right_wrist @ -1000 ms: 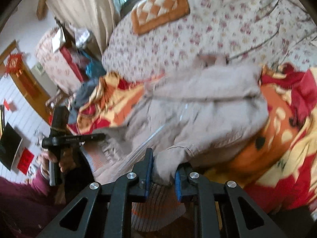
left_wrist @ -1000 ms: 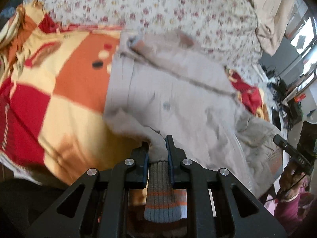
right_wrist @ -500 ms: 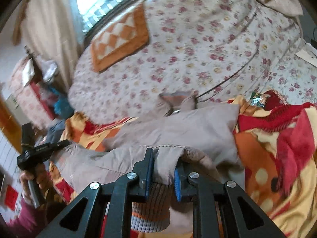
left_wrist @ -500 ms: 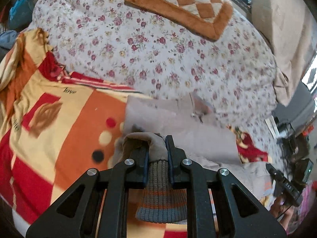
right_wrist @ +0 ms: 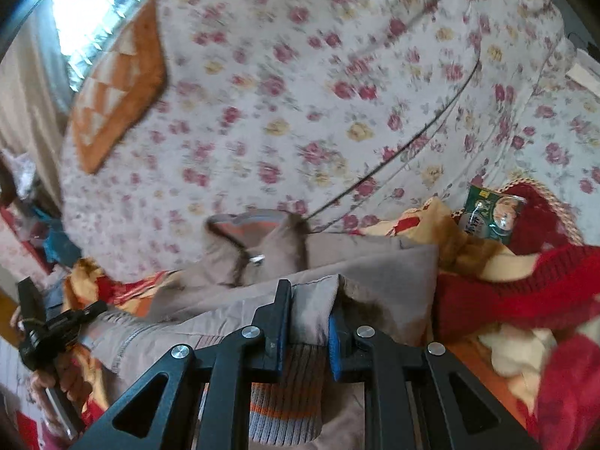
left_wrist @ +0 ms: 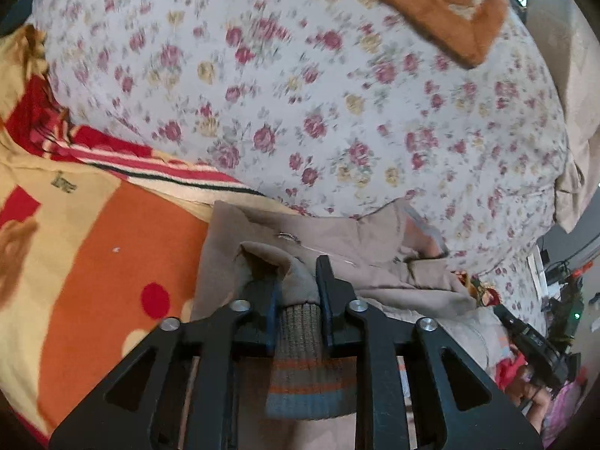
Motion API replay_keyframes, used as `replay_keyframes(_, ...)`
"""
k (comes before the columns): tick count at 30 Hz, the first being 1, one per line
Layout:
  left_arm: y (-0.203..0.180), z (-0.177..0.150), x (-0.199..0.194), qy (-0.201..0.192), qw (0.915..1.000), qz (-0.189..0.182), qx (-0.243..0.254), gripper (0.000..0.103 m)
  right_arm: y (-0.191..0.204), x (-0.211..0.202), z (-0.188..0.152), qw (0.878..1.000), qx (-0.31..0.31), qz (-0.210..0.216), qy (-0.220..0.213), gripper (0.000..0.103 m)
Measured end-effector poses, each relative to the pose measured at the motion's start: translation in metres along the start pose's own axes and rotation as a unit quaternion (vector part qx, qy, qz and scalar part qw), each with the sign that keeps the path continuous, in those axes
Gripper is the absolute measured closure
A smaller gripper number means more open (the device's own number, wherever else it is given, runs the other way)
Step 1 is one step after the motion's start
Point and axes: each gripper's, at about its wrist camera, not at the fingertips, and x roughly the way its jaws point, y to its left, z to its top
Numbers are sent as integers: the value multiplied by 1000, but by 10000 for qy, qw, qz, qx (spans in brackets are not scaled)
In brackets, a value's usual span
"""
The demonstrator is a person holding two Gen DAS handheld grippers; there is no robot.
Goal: Fold large clothes
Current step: 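Fold the hem up over the jacket toward the collar with both tools, release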
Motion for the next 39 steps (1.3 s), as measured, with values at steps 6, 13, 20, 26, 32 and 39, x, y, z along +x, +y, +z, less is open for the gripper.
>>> replay_keyframes(6, 6, 6, 17, 34, 9996, 247, 158, 38, -15, 72, -2, 9974, 96, -543, 463, 78)
replay_keyframes(13, 9, 3, -16, -106, 9990, 421, 53, 35, -2, 33, -3, 9977, 117, -674, -26, 26)
replay_keyframes(20, -18, -34, -29, 235, 9929, 957, 663, 35, 46, -28, -17, 9975, -587, -349, -171, 24)
replay_keyframes(26, -20, -71, -8, 534, 9830, 1490, 934, 35, 91, 37, -49, 9882, -1284, -483, 681, 23)
replay_keyframes(32, -10, -62, 25, 361, 9761, 1902, 987, 35, 107, 115, -58, 9726, -1705, -1079, 1155, 66)
replay_keyframes(39, 1, -46, 37, 277, 9794, 1857, 739, 35, 79, 131, -24, 9855, -858, -1424, 347, 89)
